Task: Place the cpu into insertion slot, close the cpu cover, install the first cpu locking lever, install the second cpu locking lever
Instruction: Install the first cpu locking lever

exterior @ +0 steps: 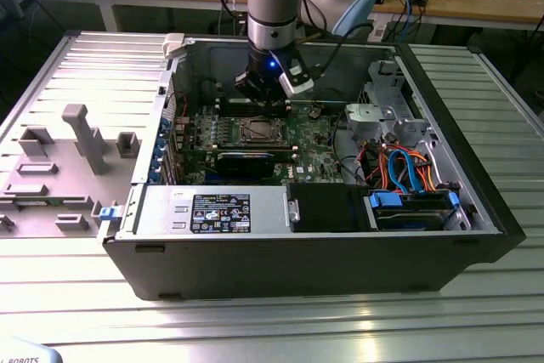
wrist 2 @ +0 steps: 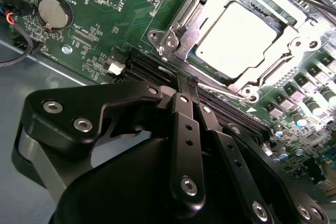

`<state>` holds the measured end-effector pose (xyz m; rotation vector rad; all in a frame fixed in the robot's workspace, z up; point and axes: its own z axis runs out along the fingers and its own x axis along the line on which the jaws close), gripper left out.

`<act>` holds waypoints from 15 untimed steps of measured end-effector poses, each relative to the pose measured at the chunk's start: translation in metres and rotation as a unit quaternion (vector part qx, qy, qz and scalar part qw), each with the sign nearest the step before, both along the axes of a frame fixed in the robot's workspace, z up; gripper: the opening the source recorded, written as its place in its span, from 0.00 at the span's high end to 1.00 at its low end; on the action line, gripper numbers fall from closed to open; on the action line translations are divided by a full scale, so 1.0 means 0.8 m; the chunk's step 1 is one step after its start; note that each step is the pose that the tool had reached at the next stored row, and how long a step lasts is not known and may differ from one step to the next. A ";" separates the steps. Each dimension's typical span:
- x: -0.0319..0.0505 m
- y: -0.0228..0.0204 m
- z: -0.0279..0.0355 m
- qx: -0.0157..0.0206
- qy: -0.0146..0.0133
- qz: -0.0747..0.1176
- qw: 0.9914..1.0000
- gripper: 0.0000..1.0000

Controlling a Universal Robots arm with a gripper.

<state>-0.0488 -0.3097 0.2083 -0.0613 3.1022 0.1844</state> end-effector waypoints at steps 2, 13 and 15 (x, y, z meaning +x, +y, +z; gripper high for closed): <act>0.001 0.0001 -0.0002 0.000 0.000 0.000 1.000 0.89; 0.003 -0.0021 -0.0004 0.000 0.000 0.000 1.000 0.89; 0.003 -0.0027 -0.0008 -0.001 0.000 0.000 1.000 0.89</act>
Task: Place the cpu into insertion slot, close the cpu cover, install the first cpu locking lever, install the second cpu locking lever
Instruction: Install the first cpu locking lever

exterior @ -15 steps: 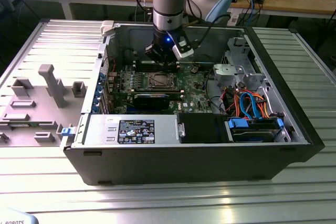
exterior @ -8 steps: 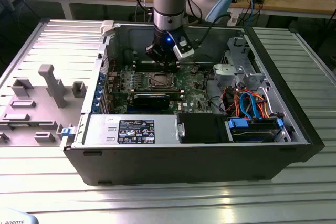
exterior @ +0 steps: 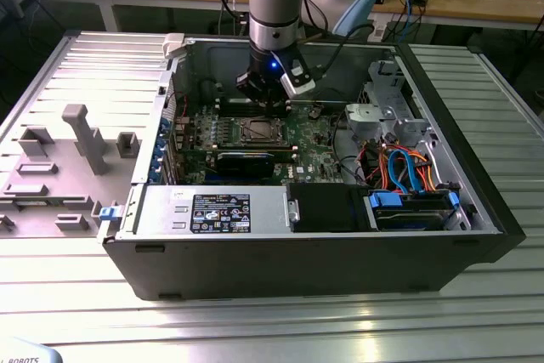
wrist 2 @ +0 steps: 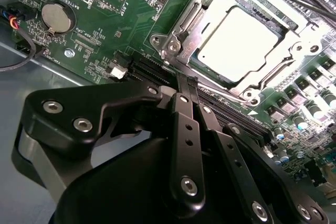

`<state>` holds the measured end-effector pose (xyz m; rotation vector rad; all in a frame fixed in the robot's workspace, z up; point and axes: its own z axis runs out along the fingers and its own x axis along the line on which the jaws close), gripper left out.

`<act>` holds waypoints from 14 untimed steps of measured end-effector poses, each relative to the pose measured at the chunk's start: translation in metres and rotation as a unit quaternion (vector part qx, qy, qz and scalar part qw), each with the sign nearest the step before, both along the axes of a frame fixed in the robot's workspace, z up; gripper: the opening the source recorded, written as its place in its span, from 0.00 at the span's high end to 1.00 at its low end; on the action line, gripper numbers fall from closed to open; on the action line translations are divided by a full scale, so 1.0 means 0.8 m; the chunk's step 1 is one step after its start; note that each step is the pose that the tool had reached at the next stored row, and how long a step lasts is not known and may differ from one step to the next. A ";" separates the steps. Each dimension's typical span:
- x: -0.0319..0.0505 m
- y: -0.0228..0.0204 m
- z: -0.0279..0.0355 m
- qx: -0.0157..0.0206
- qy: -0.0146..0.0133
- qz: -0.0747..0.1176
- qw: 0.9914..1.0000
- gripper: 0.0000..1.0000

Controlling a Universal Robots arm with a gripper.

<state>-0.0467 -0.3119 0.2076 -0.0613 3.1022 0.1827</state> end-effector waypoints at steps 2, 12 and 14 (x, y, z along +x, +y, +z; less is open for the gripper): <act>0.000 -0.0001 -0.0011 -0.001 0.000 0.000 1.000 0.89; 0.001 -0.0010 -0.0031 -0.002 0.000 0.000 1.000 0.89; 0.001 -0.0016 -0.0031 -0.003 0.000 0.000 1.000 0.89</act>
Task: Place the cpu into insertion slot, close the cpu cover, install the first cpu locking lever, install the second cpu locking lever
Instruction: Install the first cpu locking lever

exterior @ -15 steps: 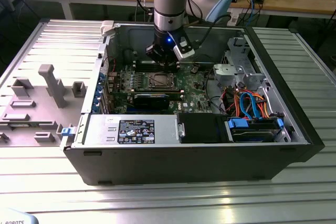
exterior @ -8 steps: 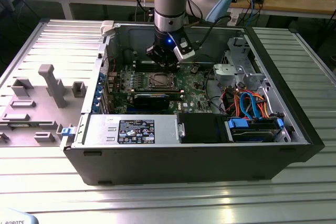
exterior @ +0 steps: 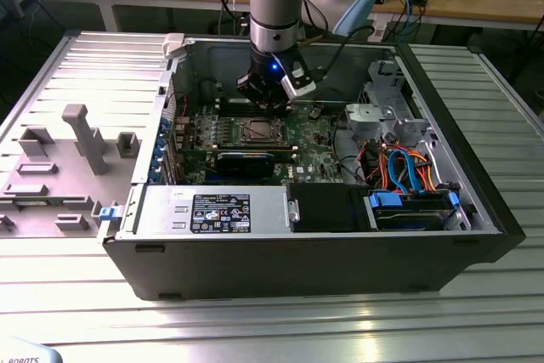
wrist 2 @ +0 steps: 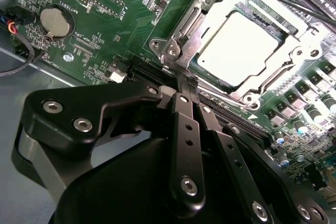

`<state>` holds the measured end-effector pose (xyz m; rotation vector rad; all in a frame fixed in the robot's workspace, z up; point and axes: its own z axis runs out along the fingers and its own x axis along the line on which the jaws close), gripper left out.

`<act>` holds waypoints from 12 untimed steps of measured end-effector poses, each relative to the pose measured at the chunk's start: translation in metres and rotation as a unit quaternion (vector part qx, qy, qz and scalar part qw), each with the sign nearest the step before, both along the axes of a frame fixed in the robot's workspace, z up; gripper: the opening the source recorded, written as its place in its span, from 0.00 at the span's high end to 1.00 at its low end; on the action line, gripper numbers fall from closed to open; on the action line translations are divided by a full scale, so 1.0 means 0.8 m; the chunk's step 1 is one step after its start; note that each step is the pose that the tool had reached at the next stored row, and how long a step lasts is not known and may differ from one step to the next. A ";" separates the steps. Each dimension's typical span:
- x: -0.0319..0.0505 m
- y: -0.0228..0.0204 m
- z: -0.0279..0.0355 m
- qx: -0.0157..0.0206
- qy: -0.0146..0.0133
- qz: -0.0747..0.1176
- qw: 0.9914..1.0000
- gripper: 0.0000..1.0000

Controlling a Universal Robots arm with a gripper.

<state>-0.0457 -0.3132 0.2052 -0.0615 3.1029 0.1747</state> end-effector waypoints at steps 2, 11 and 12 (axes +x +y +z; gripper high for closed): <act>0.000 -0.0006 0.0001 -0.001 0.000 0.000 1.000 0.89; 0.000 -0.0006 -0.0019 -0.012 0.000 0.000 1.000 0.89; 0.000 -0.0006 -0.0024 -0.013 0.000 0.000 1.000 0.89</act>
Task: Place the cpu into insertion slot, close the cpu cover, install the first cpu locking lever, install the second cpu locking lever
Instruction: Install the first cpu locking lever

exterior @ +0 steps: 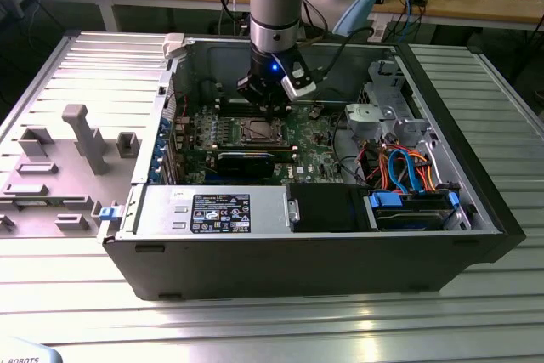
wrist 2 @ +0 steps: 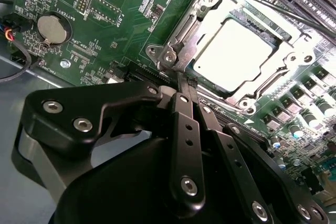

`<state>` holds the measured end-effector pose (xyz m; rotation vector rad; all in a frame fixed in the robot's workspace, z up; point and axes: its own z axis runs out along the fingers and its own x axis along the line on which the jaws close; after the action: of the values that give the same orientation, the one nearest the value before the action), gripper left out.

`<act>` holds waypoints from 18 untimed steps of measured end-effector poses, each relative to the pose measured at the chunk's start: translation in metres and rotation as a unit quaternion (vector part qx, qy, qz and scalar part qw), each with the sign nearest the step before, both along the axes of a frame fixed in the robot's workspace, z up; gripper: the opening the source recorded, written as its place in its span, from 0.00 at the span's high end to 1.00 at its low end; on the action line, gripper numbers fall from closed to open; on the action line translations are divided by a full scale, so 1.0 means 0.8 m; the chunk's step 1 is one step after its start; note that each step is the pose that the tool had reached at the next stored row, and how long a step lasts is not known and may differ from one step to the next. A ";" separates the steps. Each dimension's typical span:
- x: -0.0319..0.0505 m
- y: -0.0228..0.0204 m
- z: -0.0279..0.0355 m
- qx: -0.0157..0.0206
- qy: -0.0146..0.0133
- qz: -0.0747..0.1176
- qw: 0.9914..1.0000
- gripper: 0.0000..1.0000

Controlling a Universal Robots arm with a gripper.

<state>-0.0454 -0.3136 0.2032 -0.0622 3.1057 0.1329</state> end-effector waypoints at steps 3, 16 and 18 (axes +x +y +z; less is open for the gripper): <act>0.000 0.0000 -0.0022 -0.001 0.000 0.000 1.000 0.89; 0.000 0.0001 0.0068 0.019 0.002 0.000 1.000 0.89; 0.000 -0.0002 0.0073 0.019 0.002 0.000 1.000 0.89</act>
<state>-0.0451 -0.3138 0.2090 -0.0612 3.1052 0.1923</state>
